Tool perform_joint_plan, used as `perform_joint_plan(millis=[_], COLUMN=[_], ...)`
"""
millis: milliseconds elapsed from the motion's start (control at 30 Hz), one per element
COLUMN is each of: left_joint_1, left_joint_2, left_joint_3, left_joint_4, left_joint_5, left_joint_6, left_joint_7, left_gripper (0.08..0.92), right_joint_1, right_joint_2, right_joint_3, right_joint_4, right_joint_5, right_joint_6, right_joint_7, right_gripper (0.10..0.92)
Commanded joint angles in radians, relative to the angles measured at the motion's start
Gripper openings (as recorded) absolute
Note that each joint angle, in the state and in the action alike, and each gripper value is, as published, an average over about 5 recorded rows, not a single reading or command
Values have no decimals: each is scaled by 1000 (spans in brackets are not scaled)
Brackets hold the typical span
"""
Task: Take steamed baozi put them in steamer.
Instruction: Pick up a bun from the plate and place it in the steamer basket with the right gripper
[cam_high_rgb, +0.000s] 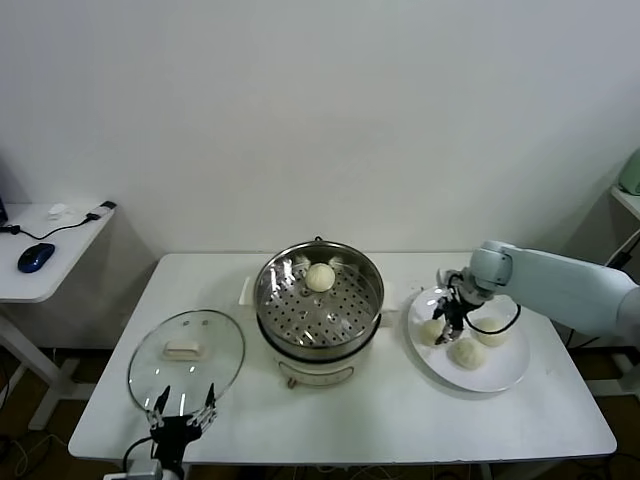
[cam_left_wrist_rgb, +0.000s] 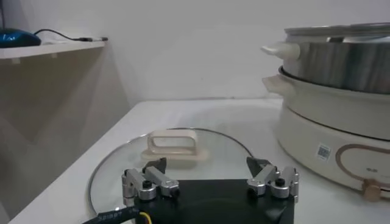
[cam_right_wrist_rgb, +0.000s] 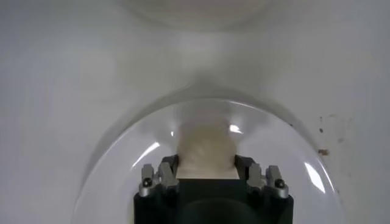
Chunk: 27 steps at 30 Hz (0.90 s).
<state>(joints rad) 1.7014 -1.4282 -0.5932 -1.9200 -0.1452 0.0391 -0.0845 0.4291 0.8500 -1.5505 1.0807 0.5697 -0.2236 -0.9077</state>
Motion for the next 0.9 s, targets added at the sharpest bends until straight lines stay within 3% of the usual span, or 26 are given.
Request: perform_joint_plan(millis=[33,267,433,633,900], left_joint_1=[4,9,10,4,8], left_joint_2=[-1,0,4,8,10], left_joint_3=[0,4,8,10,10], left_joint_4=[-18,-50,-68,-80,-90], left_joint_5=[-1,-6,-11,-23,-22], left_joint_6=[2,12,18,25,24], left_joint_7=[0,1,2,3,5], left_gripper=[823,823,823,823,823], right_joint_1=[230,645,779,686,437], right_joint_2=[-3,105,236,416,613], right_joint_3=[-125,-285,-266,-172,-147], right_joint_4=[36,90,227,369,253], right_joint_5=[60,282,479,623,578], right_joint_6=[37,58,-31,-173,-262], right_joint_7=[-100,-196,-128,87,243], right_gripper=[620,619,619,619,619])
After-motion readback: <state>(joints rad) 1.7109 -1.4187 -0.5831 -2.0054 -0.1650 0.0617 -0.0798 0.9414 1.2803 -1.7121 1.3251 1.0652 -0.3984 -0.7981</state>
